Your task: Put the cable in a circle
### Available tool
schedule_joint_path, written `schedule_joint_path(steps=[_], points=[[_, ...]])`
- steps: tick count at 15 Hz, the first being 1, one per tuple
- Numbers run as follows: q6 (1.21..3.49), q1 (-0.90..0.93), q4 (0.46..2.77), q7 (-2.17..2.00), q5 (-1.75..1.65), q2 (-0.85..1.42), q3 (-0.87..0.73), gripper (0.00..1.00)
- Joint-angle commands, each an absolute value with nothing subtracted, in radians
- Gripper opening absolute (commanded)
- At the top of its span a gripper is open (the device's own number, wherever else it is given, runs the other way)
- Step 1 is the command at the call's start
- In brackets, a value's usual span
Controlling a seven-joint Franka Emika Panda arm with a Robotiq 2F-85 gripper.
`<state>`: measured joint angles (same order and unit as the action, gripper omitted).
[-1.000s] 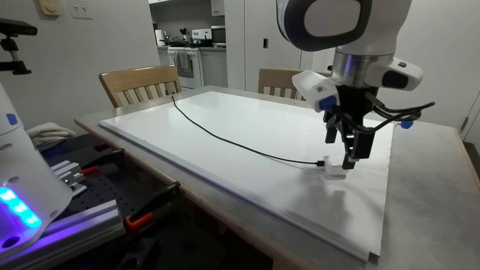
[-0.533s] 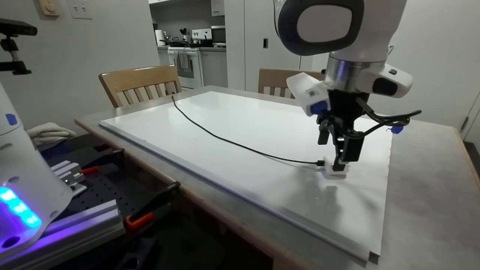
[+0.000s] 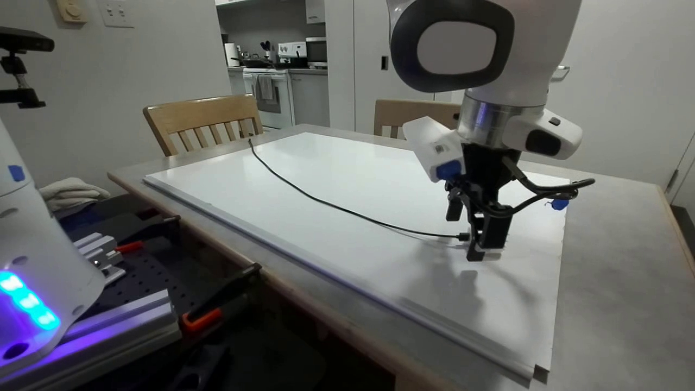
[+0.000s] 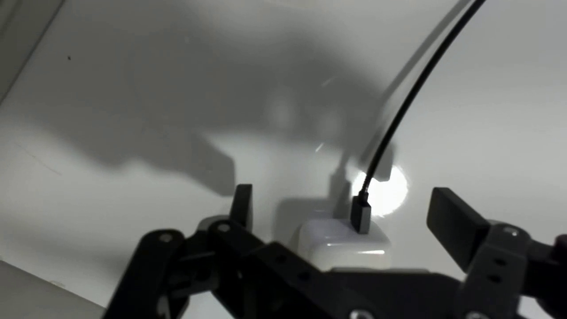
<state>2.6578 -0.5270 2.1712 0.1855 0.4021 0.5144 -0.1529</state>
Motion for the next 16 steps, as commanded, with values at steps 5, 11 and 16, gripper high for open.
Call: schedule_joint_path(steps=[5, 11, 16], points=[[2.749, -0.558, 2.195, 0.272, 0.393, 0.491, -0.141, 1.0], [2.771, -0.608, 2.185, 0.325, 0.419, 0.506, -0.085, 1.0], [2.772, -0.638, 2.19, 0.331, 0.414, 0.503, -0.068, 1.0]])
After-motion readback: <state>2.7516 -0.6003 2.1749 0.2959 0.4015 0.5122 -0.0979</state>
